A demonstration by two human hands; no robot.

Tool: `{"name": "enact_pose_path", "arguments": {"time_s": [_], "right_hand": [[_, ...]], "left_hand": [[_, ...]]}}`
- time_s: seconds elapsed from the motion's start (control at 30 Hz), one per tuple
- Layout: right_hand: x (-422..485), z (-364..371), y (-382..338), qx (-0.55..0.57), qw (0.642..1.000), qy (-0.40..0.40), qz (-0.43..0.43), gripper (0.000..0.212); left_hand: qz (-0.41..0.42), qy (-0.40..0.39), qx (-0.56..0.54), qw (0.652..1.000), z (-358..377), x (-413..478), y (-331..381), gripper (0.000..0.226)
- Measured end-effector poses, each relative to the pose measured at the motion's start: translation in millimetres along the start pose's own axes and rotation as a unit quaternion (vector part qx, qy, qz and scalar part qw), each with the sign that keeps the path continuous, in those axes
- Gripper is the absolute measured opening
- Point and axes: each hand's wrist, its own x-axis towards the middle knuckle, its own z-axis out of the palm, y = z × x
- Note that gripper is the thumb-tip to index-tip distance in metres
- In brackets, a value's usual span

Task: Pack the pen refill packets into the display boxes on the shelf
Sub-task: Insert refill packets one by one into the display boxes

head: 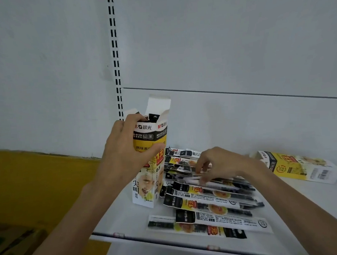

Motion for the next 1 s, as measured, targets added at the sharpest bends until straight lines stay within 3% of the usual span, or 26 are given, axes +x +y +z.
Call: {"name": "enact_pose_path", "arguments": {"time_s": [0.07, 0.17, 0.27, 0.37, 0.53, 0.63, 0.73, 0.83, 0.9, 0.97, 1.0], "right_hand": [[1.3, -3.6, 1.0, 0.028, 0.999, 0.018, -0.006, 0.030], [2.0, -9.6, 1.9, 0.077, 0.997, -0.022, -0.018, 0.014], [-0.1, -11.8, 0.7, 0.109, 0.993, -0.030, -0.018, 0.020], [-4.5, -13.2, -2.9, 0.091, 0.996, 0.015, -0.014, 0.018], [-2.0, -22.7, -12.5, 0.121, 0.982, 0.143, -0.022, 0.013], [-1.8, -29.7, -23.1, 0.242, 0.960, 0.141, -0.018, 0.013], [-2.2, -41.5, -35.8, 0.311, 0.937, 0.159, -0.017, 0.017], [-4.8, -57.4, -50.0, 0.396, 0.898, 0.189, -0.036, 0.022], [-8.4, -69.4, -60.8, 0.449, 0.862, 0.224, -0.069, 0.024], [-11.1, -81.5, -72.8, 0.459, 0.839, 0.275, -0.101, 0.024], [-12.2, -87.3, -78.2, 0.421, 0.843, 0.316, -0.108, 0.024]], "left_hand": [[0.002, -0.008, 0.000, 1.000, 0.2, 1.9, -2.1, 0.064], [0.001, -0.037, 0.003, 0.999, -2.9, 4.3, -2.7, 0.073], [0.012, -0.055, 0.033, 0.998, -5.5, 2.5, -1.0, 0.069], [0.045, -0.053, -0.011, 0.998, -8.1, 3.3, -0.3, 0.041], [0.029, -0.072, -0.126, 0.989, -12.4, 11.3, 1.2, 0.059], [0.027, -0.056, -0.084, 0.995, -14.3, 11.6, 3.3, 0.075], [0.042, -0.046, -0.033, 0.998, -15.7, 8.6, 4.5, 0.075], [0.040, -0.054, -0.059, 0.996, -16.2, 6.9, 4.4, 0.066], [0.016, -0.054, -0.107, 0.993, -18.7, 8.9, 4.4, 0.074], [-0.007, -0.062, -0.125, 0.990, -22.2, 11.2, 4.1, 0.084], [-0.012, -0.073, -0.114, 0.991, -24.1, 11.9, 4.5, 0.084]]}}
